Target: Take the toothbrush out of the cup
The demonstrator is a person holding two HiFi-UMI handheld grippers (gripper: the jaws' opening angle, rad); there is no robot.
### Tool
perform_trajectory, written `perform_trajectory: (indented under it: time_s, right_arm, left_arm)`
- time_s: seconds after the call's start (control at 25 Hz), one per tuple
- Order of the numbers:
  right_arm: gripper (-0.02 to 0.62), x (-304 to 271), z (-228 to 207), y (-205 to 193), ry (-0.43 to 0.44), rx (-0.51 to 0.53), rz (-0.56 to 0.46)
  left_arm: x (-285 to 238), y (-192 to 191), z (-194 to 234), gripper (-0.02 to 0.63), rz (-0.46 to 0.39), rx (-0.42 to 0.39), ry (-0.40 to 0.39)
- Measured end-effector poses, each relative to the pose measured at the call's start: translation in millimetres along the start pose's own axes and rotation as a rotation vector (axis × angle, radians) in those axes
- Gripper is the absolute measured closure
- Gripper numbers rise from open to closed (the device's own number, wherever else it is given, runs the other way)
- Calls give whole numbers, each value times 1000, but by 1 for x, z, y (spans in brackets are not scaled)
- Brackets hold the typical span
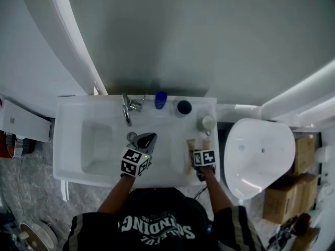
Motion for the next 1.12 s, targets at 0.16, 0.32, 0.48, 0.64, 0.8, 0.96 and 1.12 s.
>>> perform_trajectory:
  time_s: [0.16,0.32,0.48,0.64,0.8,0.96,1.12]
  right_arm:
    - [538,-13,-4,-4,-29,-13,-19]
    - [537,-21,-9,-7,-53,-25,-41]
    - [487,-21,-12,-8,-89,-10,-65]
    - [459,-12,-12,-5,-84,-8,-94]
    - [459,2,-15,-2,-75,-11,-161]
    - [459,4,-15,-2,-41,4,-139]
    - [443,3,-16,-3,-41,7,-136]
  left_arm:
    - [3,-2,3,609,3,8,16]
    - [8,-3,6,608,6,12,30]
    - [10,-5,6,609,8,13,37]
    - [11,-3,7,608,3,10,40]
    - [11,-2,7,609,-4,8,42]
    - [12,-1,5,608,-11,5,46]
    - [14,1,4,607,-17,2,50]
Point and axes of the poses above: the fingertips, and each gripper's own axes: x backward along the fingers, z to its left, y out of its top, the point moved 7 cm from there along x, backward along the fingers, and after that the axes turned 1 degree about x, right-handed, at the moved point
